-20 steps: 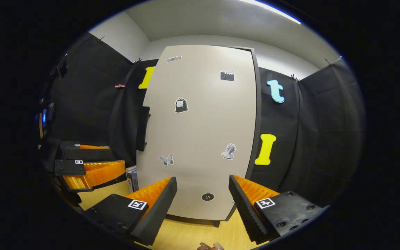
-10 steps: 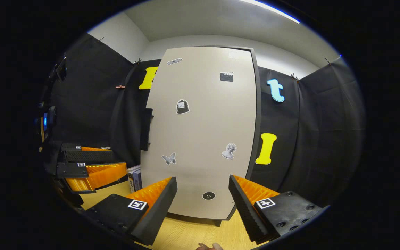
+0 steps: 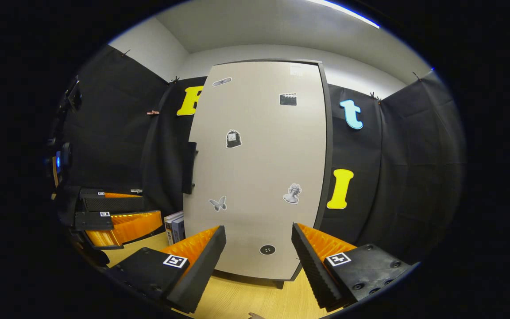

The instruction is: Open the cabinet door with the right hand, grasp the bottle in the cabinet with the left hand and place it on the coaster, then close the cabinet door with the right hand.

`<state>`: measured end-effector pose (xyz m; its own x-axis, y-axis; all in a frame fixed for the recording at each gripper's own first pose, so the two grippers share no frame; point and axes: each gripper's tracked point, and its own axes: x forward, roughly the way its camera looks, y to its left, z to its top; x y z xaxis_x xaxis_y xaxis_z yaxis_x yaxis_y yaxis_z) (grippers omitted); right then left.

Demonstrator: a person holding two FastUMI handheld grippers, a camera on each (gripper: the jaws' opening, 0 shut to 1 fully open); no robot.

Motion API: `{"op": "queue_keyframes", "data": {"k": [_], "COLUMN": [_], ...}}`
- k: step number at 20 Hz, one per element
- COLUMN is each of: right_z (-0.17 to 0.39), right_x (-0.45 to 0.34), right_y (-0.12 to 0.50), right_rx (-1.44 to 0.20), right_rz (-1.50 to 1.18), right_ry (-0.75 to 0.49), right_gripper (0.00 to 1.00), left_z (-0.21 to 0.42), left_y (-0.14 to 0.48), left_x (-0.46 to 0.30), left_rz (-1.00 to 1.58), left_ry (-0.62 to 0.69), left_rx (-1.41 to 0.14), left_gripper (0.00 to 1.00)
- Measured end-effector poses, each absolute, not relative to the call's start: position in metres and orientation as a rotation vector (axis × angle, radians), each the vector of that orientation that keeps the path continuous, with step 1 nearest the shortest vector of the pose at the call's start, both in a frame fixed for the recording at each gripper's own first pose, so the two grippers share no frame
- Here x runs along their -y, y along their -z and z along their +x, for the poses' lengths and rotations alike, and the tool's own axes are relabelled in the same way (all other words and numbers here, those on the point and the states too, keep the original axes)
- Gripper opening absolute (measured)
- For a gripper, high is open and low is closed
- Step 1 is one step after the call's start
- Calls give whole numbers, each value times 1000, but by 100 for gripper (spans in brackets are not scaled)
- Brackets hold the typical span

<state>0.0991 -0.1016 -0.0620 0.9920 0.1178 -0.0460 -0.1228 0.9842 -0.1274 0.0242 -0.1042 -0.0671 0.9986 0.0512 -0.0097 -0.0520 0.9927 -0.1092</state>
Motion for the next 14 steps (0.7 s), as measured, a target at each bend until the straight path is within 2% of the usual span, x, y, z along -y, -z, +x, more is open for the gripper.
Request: {"op": "queue_keyframes", "data": {"k": [14], "right_z": [97], "right_x": [102], "right_y": [58], "right_rx": [-41], "right_rz": [-121], "right_ry": [-114], "right_gripper": [97], "left_z": [21], "left_y": [70], "left_x": [104], "left_rz": [-73], "left_ry": [-46], "left_rx": [18], "left_gripper": [89]}}
